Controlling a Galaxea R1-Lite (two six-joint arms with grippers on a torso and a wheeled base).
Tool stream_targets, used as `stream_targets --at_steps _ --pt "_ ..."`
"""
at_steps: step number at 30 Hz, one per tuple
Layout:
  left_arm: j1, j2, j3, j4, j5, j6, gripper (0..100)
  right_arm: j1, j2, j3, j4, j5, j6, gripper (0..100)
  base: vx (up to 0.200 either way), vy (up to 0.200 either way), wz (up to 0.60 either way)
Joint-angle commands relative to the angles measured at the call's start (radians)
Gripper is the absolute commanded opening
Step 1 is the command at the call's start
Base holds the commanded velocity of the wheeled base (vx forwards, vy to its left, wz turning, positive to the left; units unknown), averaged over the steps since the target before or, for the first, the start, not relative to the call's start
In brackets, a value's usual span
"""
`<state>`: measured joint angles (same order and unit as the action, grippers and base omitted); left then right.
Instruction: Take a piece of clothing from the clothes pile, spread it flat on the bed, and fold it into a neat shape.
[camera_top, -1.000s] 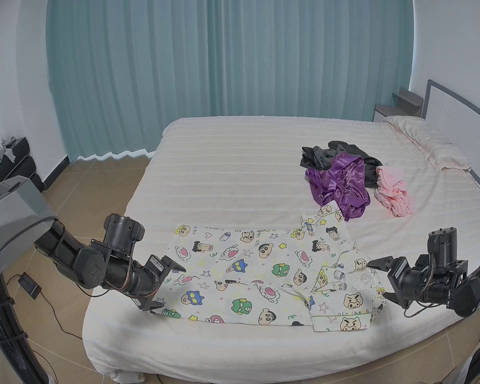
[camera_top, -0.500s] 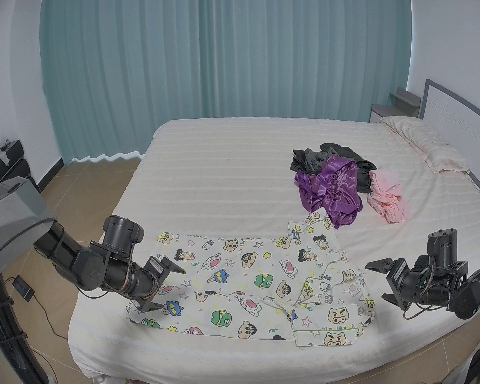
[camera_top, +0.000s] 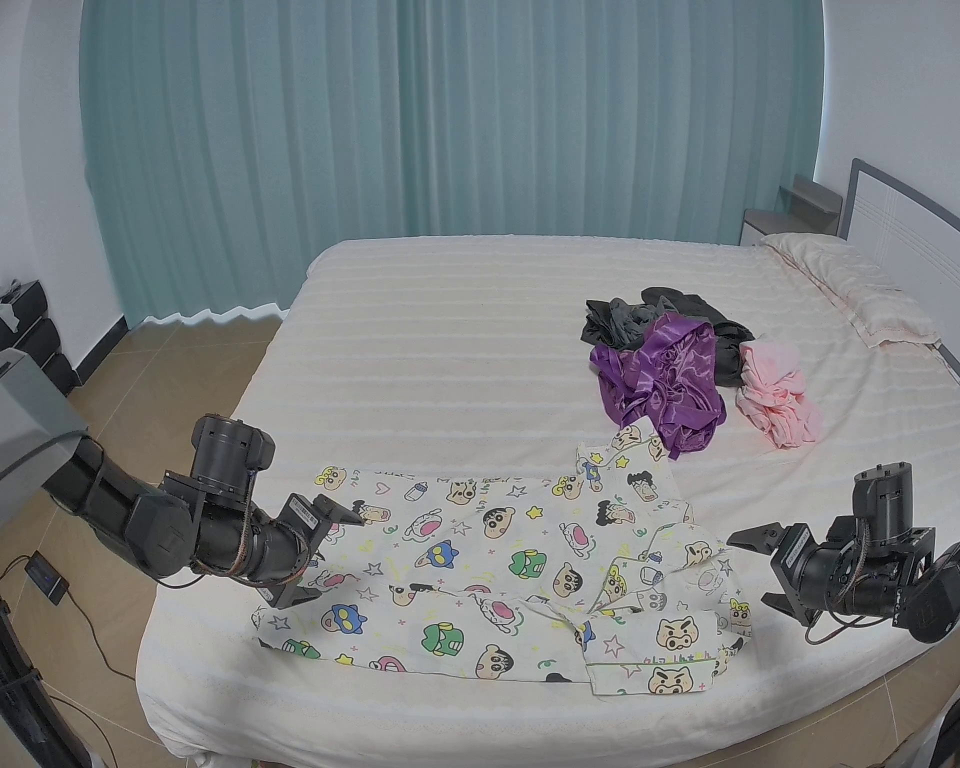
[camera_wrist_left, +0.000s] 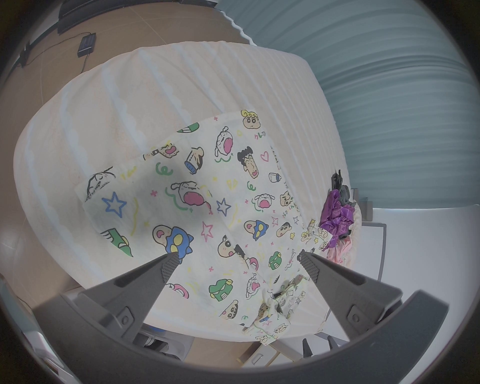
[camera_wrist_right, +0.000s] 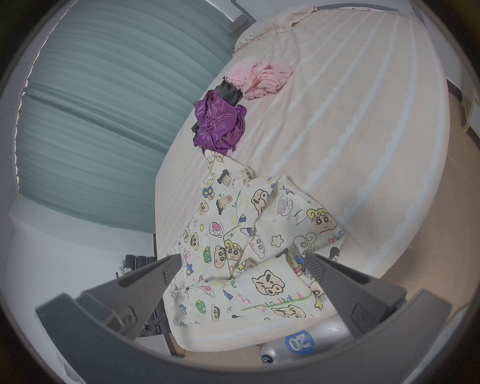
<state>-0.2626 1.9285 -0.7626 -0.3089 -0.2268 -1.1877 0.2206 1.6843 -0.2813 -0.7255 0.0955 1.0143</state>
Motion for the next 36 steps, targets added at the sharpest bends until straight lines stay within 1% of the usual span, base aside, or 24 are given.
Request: stream_targets --at_steps 1,2,11,22,27,36 --pt "0.002 -0.016 0.002 -0.001 0.001 -0.001 100 0.002 0.006 0.001 0.000 0.000 0.000 100 0.200 -0.200 0.00" --pt "0.000 -0.017 0.003 -0.001 0.001 0.000 100 0.002 0.005 0.001 0.000 0.000 0.001 100 0.200 -0.200 0.00" --pt "0.002 -0.013 0.000 -0.002 0.004 0.003 100 0.002 0.002 0.001 0.000 0.000 0.000 100 0.000 0.000 0.00" --pt "0.022 -0.013 -0.008 -0.006 0.000 -0.003 100 0.003 0.006 0.001 0.000 0.001 0.000 100 0.000 0.000 0.00" --pt "0.029 -0.016 0.003 -0.047 0.000 -0.004 100 0.003 0.006 0.001 0.000 0.001 0.000 100 0.000 0.000 0.00" --pt "0.029 -0.013 0.005 -0.047 0.000 -0.006 100 0.003 0.005 0.001 0.000 0.001 0.000 100 0.200 0.000 0.00"
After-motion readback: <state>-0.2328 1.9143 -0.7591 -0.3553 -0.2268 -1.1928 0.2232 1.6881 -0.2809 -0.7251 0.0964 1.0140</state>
